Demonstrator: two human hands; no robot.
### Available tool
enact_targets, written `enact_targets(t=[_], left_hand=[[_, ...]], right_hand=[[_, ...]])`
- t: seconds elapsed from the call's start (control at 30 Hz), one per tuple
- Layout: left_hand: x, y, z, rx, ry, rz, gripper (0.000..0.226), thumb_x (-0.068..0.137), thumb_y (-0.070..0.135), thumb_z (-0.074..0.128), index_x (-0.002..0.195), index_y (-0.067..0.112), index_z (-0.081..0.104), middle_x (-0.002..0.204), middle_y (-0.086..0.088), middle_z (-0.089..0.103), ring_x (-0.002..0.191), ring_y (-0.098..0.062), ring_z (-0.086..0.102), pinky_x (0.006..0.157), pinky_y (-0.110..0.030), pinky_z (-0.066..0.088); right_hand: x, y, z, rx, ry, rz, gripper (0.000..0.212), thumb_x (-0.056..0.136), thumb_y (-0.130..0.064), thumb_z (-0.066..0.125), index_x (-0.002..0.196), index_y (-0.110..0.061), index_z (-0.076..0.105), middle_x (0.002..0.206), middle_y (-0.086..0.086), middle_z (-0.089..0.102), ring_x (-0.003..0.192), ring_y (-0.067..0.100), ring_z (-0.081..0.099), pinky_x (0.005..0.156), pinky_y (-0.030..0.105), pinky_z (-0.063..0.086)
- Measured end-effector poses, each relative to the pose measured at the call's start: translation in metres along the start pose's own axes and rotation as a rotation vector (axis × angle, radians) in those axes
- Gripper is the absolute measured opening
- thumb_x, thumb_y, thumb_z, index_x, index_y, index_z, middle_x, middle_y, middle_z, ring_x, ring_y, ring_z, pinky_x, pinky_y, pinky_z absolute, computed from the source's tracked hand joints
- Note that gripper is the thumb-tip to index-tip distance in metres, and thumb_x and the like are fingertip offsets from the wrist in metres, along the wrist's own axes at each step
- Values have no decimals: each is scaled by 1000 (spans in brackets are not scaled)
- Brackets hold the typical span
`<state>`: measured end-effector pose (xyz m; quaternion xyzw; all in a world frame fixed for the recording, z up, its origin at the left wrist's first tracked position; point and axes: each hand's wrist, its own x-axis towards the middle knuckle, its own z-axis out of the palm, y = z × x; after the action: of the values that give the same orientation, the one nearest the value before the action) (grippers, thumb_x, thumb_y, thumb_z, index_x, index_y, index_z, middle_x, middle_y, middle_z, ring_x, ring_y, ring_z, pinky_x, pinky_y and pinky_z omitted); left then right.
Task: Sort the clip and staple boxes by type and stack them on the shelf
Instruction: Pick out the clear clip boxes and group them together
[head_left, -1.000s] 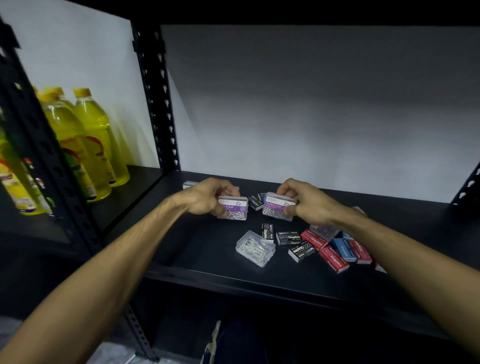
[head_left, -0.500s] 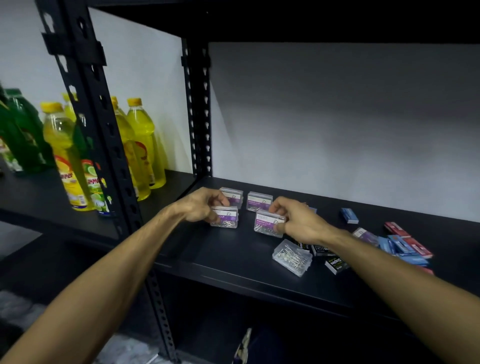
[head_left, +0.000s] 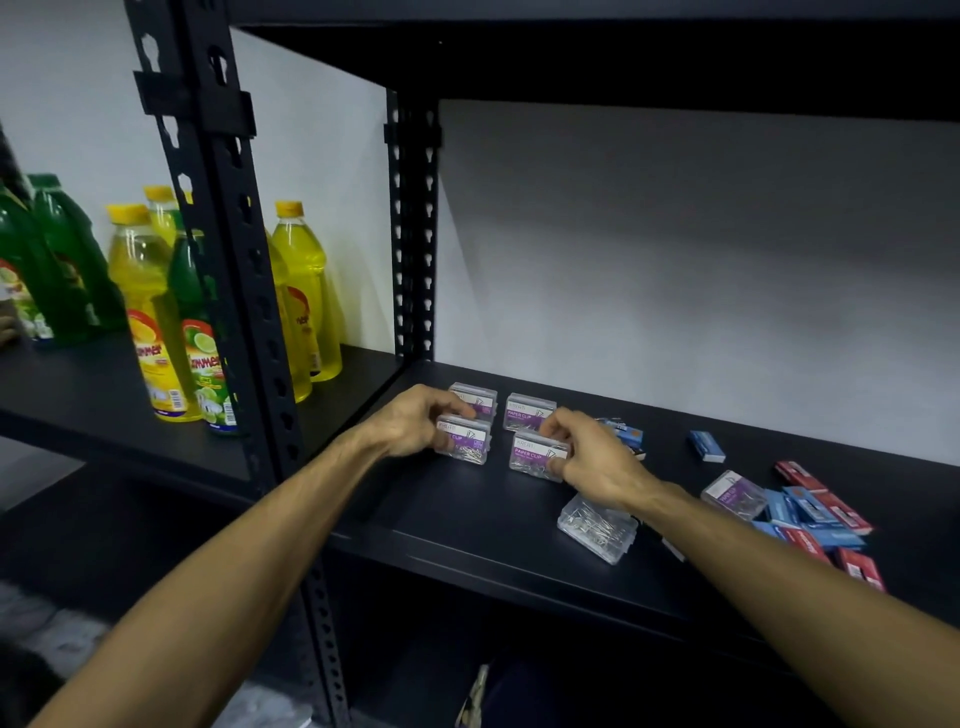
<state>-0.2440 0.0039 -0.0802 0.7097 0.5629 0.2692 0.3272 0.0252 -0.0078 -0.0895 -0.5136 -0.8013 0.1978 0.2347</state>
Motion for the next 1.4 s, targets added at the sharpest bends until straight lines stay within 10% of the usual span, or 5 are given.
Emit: enact_targets(t=[0.53, 1.03, 1.23, 1.4], left_hand=[[14, -8, 6, 94, 93, 35, 49, 77, 1, 78, 120, 24, 70, 112, 8, 71, 101, -8, 66, 98, -30, 51], [11, -2, 1, 226, 203, 62, 54, 78, 23, 81, 128, 28, 61, 107, 10, 64, 87, 1, 61, 76, -11, 47], [7, 30, 1, 330, 442, 156, 42, 85, 48, 68, 123, 34, 61, 111, 5, 53, 93, -9, 56, 79, -29, 50], [-8, 85, 38, 393, 201, 286, 34, 85, 42, 69, 118, 35, 63, 103, 11, 62, 92, -8, 61, 74, -23, 48]], right_hand=[[11, -3, 13, -15, 80, -13, 34, 87, -8, 69, 113, -26, 58, 111, -9, 50, 103, 8, 50, 71, 9, 33], [11, 0, 14, 23, 110, -62, 42, 86, -12, 70, 125, -21, 56, 119, -7, 46, 107, 8, 52, 89, 20, 42], [0, 5, -23, -8, 193, -84, 32, 89, -23, 69, 119, -22, 59, 115, -6, 48, 95, 7, 52, 78, 21, 43], [-25, 26, -68, -32, 237, -14, 23, 90, -19, 67, 112, -20, 64, 113, -2, 55, 98, 13, 57, 84, 27, 49]])
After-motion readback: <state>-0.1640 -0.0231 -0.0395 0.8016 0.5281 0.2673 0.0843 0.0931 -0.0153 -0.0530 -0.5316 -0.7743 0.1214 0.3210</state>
